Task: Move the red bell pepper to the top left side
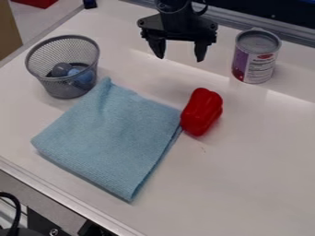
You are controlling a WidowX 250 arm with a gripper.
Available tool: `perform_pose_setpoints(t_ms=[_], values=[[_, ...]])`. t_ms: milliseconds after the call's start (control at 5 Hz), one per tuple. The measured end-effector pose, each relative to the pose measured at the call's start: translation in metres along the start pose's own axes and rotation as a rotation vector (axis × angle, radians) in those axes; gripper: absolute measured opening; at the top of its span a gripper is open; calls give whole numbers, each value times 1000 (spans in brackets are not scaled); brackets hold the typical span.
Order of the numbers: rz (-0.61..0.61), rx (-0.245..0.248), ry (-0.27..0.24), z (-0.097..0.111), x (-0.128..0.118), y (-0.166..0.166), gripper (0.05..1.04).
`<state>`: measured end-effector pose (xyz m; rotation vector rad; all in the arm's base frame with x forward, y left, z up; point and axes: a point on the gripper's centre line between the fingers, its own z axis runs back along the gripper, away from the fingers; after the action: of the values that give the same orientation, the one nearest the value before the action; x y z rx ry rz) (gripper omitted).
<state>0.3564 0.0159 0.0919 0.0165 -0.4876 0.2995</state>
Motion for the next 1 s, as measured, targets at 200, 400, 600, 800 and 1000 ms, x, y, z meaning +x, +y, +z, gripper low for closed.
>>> perform_pose_setpoints(t_ms=[200, 400, 600, 800, 1000], values=[[0, 7, 41, -8, -10, 2, 998], [-19, -27, 95, 2, -27, -9, 998], [-55, -75, 116, 19, -36, -19, 998], [-90, -130, 130, 36, -44, -26, 998], [-159, -134, 215, 37, -61, -34, 998]])
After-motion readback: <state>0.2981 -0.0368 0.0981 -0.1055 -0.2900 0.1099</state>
